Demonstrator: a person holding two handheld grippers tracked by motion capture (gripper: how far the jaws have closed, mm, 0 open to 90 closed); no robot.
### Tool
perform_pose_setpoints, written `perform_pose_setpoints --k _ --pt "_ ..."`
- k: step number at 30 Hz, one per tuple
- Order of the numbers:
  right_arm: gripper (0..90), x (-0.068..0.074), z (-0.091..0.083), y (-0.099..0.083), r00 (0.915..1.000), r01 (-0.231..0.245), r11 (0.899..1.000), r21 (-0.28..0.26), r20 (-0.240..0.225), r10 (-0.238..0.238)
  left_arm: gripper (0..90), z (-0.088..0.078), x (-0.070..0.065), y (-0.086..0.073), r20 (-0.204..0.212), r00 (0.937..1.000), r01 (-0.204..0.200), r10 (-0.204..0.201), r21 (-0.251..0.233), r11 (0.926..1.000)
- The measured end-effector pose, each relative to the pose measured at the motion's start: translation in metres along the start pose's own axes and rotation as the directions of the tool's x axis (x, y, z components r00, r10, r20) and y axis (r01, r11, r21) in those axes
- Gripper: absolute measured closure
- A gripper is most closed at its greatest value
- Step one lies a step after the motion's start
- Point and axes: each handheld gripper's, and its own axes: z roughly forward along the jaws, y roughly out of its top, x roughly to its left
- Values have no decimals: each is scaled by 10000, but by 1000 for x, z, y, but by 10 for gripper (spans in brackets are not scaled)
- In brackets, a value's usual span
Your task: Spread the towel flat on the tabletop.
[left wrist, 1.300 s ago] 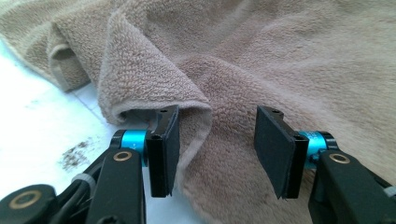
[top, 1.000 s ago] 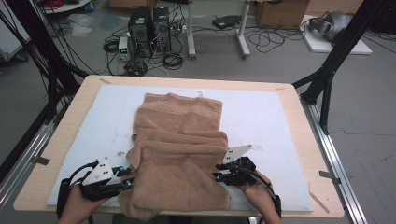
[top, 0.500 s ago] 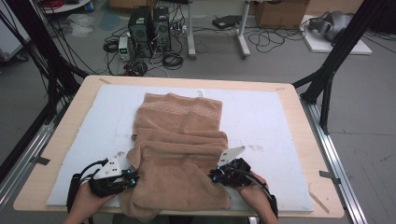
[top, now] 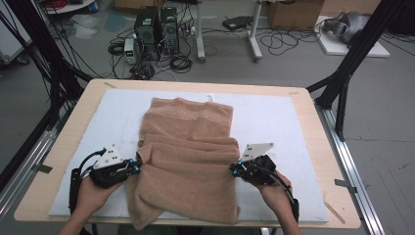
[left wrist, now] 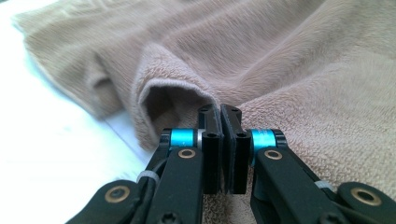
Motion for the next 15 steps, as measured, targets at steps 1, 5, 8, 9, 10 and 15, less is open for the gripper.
perform_pose_setpoints --k 1,5,8,9,10,15 --pt "855 -3 0 2 9999 55 9999 94 137 -56 869 3 2 4 -150 9999 -4 4 -12 10000" --pt "854 -22 8 4 9980 -392 9989 243 508 380 867 22 13 17 -554 9984 -38 57 334 9994" --pt "851 -35 19 4 9953 -681 9971 326 716 656 855 34 20 20 -615 9980 152 -127 404 9991" --pt "848 -37 22 4 9947 -709 9967 402 768 677 839 36 21 21 -595 9979 279 -253 442 9986" --pt "843 -39 25 5 9947 -720 9965 419 769 686 811 36 22 21 -584 9977 369 -344 420 9984" --pt "651 -34 16 4 9943 -883 9959 -188 592 892 726 18 16 17 -310 9994 144 -141 93 9999"
